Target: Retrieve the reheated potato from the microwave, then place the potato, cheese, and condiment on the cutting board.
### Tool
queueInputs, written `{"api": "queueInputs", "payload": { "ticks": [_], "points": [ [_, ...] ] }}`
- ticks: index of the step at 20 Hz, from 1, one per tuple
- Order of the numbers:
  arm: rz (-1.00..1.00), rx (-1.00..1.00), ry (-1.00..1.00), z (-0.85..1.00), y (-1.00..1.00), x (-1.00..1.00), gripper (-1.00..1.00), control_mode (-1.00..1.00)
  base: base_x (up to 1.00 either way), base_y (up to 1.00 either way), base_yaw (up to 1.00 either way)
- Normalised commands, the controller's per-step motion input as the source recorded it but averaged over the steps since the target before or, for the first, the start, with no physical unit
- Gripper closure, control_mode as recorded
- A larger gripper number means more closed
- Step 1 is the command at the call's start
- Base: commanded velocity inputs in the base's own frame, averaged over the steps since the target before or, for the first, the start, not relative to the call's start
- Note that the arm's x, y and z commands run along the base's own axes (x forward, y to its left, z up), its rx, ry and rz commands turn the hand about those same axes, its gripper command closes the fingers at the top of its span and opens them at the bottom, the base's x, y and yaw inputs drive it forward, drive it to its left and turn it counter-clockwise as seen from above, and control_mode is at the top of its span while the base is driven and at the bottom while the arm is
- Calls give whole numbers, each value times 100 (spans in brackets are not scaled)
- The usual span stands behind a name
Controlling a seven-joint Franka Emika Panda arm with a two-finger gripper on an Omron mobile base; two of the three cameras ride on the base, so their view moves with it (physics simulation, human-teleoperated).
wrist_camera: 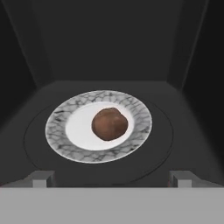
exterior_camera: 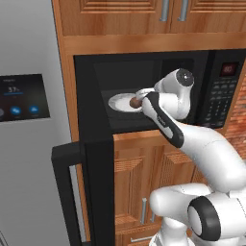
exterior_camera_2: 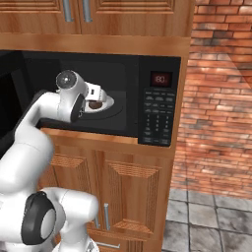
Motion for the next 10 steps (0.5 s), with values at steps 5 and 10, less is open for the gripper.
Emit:
{"api": "queueInputs", "payload": {
  "ticks": [5, 10],
  "points": [
    [-4, 0, 9, -21, 10, 37, -100, -100, 0, 0, 0],
    [-3, 0, 8, -16, 10, 39, -100, -100, 0, 0, 0]
  ]
}}
